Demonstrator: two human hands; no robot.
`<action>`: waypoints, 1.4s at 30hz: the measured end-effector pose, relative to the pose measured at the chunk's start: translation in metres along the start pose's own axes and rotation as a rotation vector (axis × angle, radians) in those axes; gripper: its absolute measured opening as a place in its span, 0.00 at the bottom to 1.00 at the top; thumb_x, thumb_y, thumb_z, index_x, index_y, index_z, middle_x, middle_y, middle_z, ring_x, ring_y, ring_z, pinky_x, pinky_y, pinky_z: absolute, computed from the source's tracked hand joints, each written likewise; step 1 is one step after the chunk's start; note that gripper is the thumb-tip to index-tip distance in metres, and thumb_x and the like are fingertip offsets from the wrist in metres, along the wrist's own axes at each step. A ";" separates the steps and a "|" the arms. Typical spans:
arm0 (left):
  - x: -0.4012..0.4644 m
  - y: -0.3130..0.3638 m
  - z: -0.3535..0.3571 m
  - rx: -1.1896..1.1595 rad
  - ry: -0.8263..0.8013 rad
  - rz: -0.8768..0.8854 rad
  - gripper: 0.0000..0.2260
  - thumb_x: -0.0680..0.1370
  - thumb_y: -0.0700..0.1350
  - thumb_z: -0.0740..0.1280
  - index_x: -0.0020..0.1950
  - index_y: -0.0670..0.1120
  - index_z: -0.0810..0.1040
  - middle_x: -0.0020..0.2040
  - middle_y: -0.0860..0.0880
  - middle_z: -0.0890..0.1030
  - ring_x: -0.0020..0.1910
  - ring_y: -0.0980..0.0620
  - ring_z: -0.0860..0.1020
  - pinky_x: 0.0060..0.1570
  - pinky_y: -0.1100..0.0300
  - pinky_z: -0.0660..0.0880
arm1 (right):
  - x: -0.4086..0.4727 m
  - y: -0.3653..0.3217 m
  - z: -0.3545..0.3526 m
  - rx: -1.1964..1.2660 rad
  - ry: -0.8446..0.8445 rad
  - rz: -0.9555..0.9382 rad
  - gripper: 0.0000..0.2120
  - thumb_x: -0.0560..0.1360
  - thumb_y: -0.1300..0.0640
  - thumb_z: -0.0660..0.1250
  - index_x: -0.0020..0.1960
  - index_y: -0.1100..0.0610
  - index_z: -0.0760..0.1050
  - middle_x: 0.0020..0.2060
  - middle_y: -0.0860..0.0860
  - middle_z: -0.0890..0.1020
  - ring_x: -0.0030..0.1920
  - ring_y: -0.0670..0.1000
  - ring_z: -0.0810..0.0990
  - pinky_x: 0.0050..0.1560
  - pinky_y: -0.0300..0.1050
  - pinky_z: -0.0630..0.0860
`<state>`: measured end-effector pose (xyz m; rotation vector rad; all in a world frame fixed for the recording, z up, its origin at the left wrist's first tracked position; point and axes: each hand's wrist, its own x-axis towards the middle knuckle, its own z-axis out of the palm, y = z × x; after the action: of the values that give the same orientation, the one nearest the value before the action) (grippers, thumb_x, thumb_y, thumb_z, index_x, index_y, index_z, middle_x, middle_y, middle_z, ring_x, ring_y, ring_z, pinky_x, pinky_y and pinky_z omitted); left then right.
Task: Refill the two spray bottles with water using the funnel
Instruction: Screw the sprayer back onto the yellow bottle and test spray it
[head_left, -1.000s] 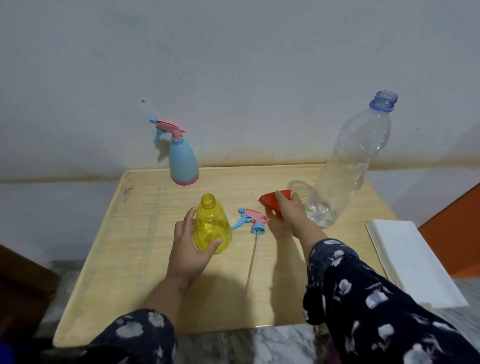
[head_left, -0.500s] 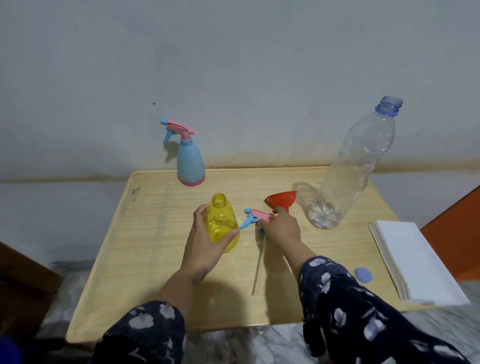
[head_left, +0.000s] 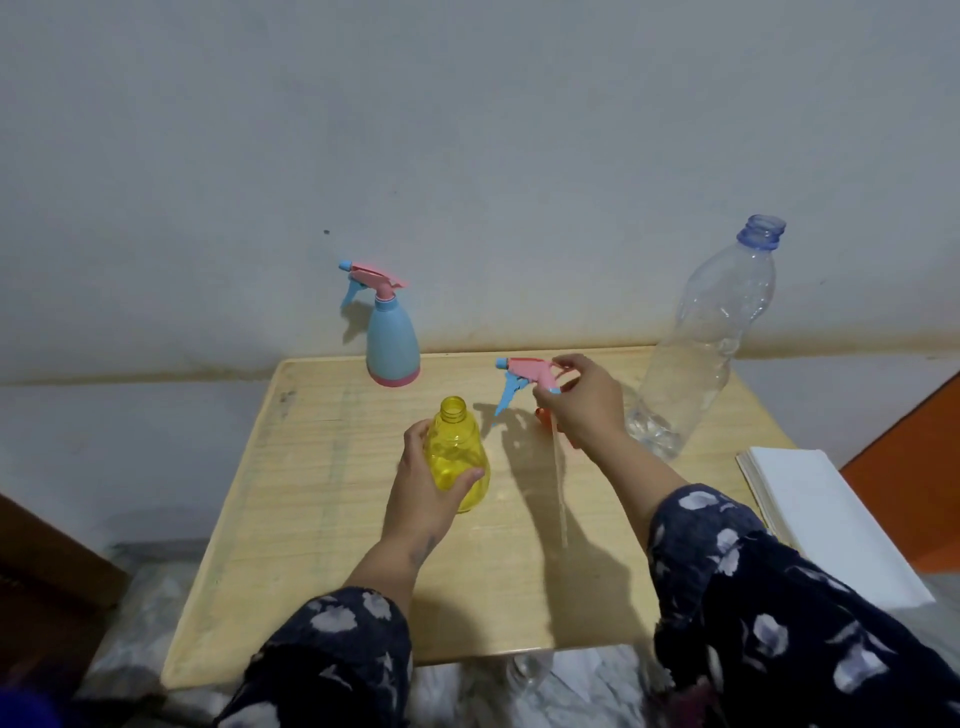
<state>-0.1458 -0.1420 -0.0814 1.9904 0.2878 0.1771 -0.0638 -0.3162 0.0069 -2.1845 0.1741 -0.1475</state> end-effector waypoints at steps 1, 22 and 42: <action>0.000 0.001 0.000 0.003 0.003 0.006 0.33 0.69 0.53 0.76 0.65 0.61 0.59 0.63 0.52 0.74 0.60 0.49 0.74 0.58 0.52 0.73 | 0.001 -0.012 -0.008 0.043 0.028 -0.031 0.19 0.68 0.57 0.72 0.58 0.54 0.77 0.45 0.54 0.84 0.44 0.53 0.82 0.44 0.43 0.75; 0.001 0.016 -0.006 0.148 -0.021 -0.063 0.34 0.71 0.52 0.75 0.71 0.55 0.59 0.65 0.47 0.76 0.62 0.45 0.75 0.54 0.55 0.73 | -0.016 -0.147 -0.022 0.336 0.154 -0.449 0.19 0.69 0.57 0.75 0.56 0.56 0.71 0.40 0.48 0.79 0.37 0.41 0.77 0.41 0.32 0.73; -0.002 0.016 -0.004 0.135 0.002 -0.102 0.32 0.70 0.56 0.74 0.68 0.61 0.59 0.59 0.53 0.78 0.55 0.46 0.78 0.50 0.49 0.78 | -0.066 -0.036 0.055 0.370 -0.079 -0.350 0.18 0.69 0.61 0.75 0.50 0.52 0.69 0.46 0.42 0.79 0.48 0.46 0.81 0.52 0.41 0.79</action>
<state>-0.1468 -0.1457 -0.0651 2.1030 0.4118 0.0969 -0.1173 -0.2398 0.0023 -1.8299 -0.2644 -0.2667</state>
